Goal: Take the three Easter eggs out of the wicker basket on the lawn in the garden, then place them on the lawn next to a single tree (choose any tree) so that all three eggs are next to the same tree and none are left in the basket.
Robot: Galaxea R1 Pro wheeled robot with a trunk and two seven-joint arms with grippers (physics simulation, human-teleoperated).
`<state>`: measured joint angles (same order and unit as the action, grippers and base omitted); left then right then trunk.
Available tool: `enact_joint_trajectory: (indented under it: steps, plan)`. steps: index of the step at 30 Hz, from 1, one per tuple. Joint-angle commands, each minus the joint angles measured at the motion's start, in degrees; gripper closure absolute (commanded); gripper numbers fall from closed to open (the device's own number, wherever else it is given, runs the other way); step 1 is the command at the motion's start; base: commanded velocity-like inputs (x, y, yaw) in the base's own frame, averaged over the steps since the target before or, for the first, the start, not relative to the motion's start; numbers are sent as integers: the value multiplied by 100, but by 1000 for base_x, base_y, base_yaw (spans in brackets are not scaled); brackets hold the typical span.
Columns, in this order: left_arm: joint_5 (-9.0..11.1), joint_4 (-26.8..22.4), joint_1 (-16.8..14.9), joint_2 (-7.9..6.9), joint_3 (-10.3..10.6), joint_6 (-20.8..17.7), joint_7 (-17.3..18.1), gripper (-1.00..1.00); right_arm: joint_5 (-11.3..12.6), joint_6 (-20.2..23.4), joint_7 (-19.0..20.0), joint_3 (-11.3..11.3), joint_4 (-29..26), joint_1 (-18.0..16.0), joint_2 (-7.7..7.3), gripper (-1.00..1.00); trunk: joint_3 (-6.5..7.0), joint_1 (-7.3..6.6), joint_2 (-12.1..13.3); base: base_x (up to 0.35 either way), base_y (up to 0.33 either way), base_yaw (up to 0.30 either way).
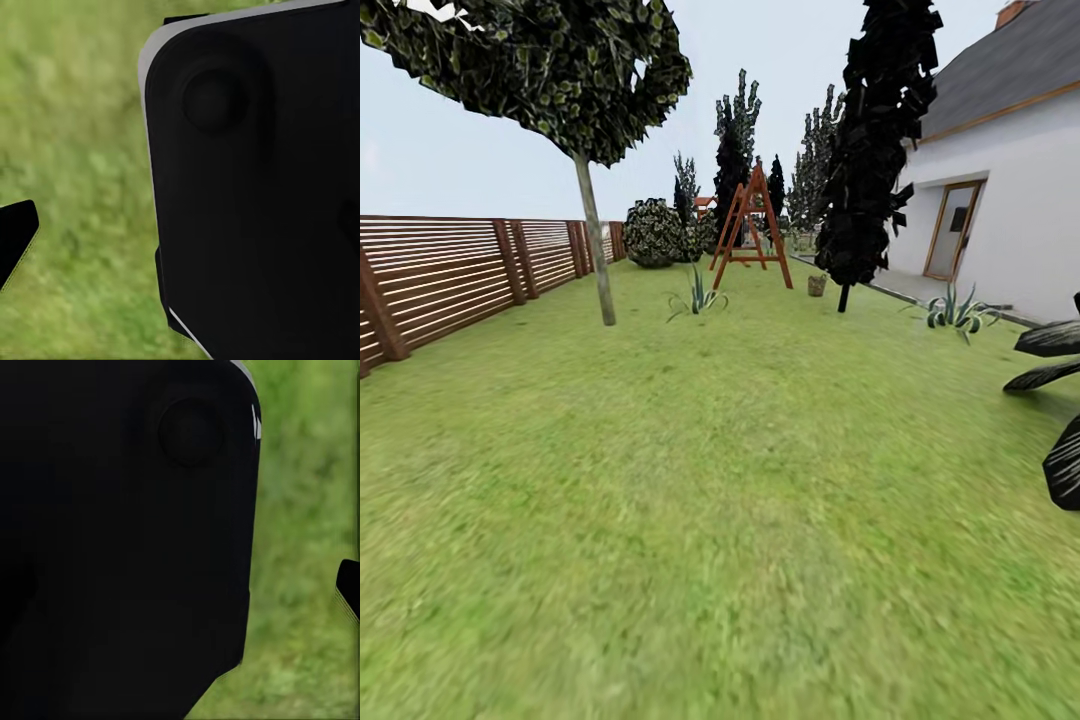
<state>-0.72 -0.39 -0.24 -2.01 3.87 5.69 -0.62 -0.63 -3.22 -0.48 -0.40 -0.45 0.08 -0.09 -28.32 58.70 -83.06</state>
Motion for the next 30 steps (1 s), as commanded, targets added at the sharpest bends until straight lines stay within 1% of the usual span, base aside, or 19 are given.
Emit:
enact_joint_trajectory:
  steps: [1,30]
  plan:
    - [-7,3,-3,-1,37,20,-5,-100,-7,-12,-5,-4,-5,1,0,-100,-5,3,-2,320,0,0]
    - [-7,3,-3,-1,42,20,-4,-100,-6,-12,-5,-4,-3,1,0,-100,-5,3,-2,320,0,0]
